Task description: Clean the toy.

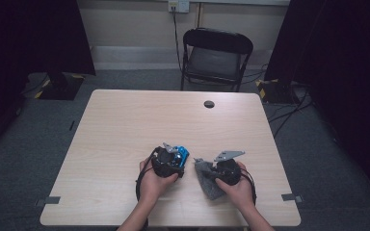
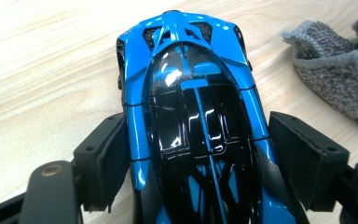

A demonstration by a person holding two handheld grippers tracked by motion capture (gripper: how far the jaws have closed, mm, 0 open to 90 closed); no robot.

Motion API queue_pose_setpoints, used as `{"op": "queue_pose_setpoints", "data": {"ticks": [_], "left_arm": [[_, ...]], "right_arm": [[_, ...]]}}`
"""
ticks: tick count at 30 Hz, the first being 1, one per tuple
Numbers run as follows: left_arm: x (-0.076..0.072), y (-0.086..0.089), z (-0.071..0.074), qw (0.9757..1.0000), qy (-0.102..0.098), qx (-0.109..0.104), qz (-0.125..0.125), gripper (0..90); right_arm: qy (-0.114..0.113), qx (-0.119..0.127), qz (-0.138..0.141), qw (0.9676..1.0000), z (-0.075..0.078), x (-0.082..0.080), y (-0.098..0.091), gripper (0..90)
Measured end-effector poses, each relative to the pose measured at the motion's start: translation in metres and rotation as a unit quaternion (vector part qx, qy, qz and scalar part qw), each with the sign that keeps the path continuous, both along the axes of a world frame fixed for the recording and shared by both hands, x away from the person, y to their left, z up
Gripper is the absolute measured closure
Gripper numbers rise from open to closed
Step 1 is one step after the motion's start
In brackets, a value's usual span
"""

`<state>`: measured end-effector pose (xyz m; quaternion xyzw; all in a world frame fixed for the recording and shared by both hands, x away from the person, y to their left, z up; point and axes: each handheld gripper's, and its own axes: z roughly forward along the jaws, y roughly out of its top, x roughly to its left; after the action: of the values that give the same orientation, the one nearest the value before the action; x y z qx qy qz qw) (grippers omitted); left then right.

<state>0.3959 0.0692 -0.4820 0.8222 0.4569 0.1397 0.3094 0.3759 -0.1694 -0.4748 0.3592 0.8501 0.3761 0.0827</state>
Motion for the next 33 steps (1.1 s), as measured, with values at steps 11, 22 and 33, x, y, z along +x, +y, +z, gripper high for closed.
{"op": "queue_pose_setpoints", "data": {"ticks": [11, 22, 33], "left_arm": [[0.0047, -0.0012, -0.0032, 0.9999, 0.004, -0.012, 0.006, 22.4], [0.006, -0.0068, -0.005, 0.9999, -0.011, 0.01, 0.0, 22.2], [-0.0003, 0.001, -0.0024, 0.9989, -0.02, 0.013, -0.041, 26.1]], "right_arm": [[0.0, 0.001, 0.001, 1.0, -0.001, 0.0018, -0.0005, 74.7], [-0.001, 0.005, 0.002, 1.0, -0.002, 0.0027, -0.0014, 74.3], [0.0, 0.004, 0.001, 1.0, -0.0021, 0.0032, -0.0012, 74.4]]}}
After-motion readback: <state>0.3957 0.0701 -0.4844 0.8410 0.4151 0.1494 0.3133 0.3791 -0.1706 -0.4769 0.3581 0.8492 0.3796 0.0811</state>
